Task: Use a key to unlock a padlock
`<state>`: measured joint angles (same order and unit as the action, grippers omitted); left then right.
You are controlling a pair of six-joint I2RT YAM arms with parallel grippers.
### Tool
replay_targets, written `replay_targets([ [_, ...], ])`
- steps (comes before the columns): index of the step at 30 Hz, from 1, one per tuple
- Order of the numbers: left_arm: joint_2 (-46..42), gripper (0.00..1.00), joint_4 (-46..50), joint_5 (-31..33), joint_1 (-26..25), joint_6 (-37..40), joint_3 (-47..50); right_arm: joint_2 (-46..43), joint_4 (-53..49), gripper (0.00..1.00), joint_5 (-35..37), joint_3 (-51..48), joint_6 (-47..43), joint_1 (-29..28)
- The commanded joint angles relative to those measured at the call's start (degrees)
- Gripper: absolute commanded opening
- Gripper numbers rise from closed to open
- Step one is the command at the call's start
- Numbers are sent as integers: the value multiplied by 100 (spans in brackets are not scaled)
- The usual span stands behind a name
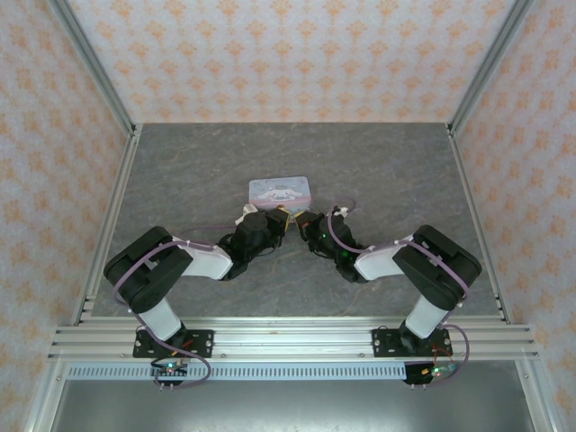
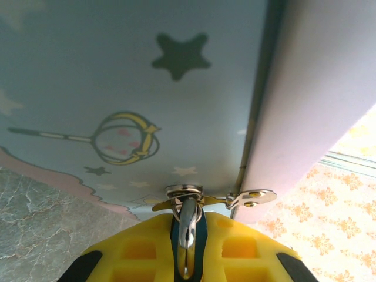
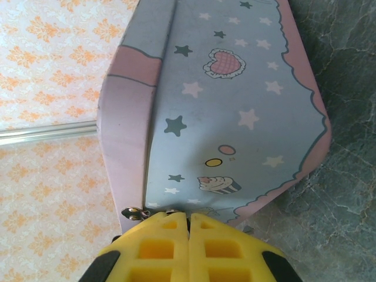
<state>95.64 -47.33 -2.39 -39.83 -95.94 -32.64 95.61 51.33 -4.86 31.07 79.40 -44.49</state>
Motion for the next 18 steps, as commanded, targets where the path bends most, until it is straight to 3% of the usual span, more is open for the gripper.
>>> replay_targets([
  [1,-66,0,-190,-455,-218,150,-242,-87,513,0,-498,171,76,-271],
  [18,-78,0,-134,-438,-235,176,-207,-176,346,0,-341,388,93,-517],
])
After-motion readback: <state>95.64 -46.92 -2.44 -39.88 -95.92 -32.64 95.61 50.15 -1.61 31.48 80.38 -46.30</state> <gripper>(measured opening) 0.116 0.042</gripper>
